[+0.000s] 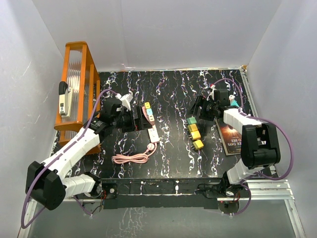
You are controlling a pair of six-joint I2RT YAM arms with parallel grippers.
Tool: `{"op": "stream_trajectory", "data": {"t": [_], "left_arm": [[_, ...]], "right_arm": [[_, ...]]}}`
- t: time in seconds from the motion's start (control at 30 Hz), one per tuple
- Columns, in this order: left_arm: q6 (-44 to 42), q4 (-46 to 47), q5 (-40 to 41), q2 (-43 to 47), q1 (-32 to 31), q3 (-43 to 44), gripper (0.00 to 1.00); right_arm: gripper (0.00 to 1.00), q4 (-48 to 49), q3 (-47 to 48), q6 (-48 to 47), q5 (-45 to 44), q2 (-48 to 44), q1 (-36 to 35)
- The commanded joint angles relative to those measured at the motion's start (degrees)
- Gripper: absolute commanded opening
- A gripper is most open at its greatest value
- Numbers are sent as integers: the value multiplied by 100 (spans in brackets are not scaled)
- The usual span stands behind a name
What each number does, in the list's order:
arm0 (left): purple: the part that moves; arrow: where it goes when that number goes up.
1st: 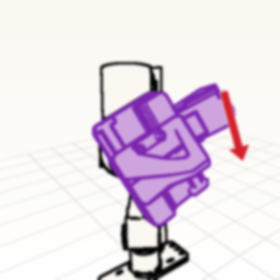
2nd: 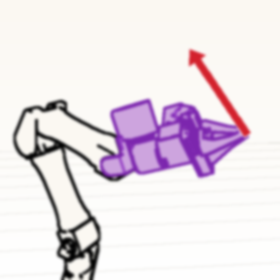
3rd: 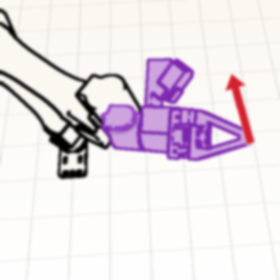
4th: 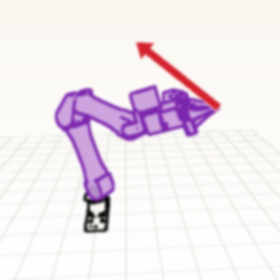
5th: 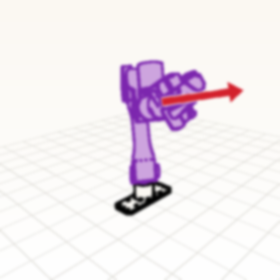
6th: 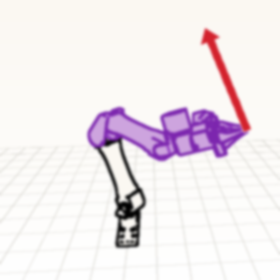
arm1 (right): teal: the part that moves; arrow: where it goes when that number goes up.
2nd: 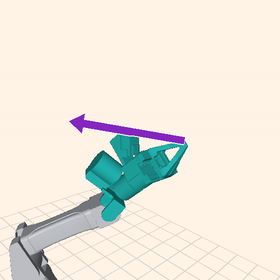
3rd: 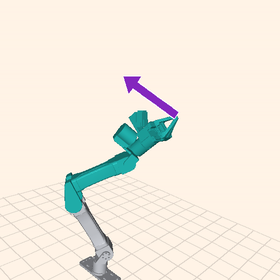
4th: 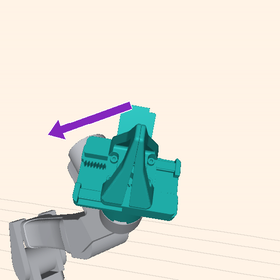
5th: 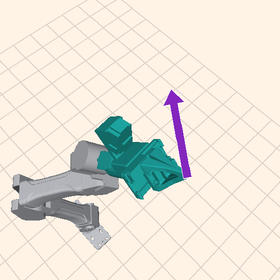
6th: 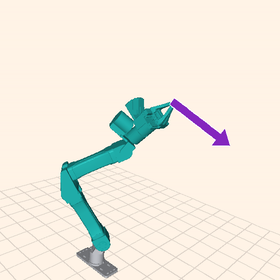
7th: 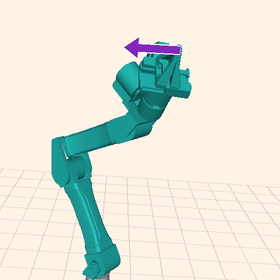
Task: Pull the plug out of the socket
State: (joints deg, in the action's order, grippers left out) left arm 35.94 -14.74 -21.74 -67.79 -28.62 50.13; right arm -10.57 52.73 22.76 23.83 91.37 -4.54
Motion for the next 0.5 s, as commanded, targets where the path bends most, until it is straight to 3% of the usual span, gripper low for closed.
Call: {"op": "stream_trajectory", "data": {"t": [0.0, 0.17, 0.47], "left_arm": [[-237, -268, 78, 249, -29, 125, 98], [-284, -291, 152, 383, -28, 72, 98], [-435, -594, 402, 848, -29, 120, 98]], "right_arm": [[76, 28, 328, 24, -115, -389, -208], [79, -79, 521, 86, -468, -377, -799], [84, -392, 1571, 165, -1651, 210, -2686]]}}
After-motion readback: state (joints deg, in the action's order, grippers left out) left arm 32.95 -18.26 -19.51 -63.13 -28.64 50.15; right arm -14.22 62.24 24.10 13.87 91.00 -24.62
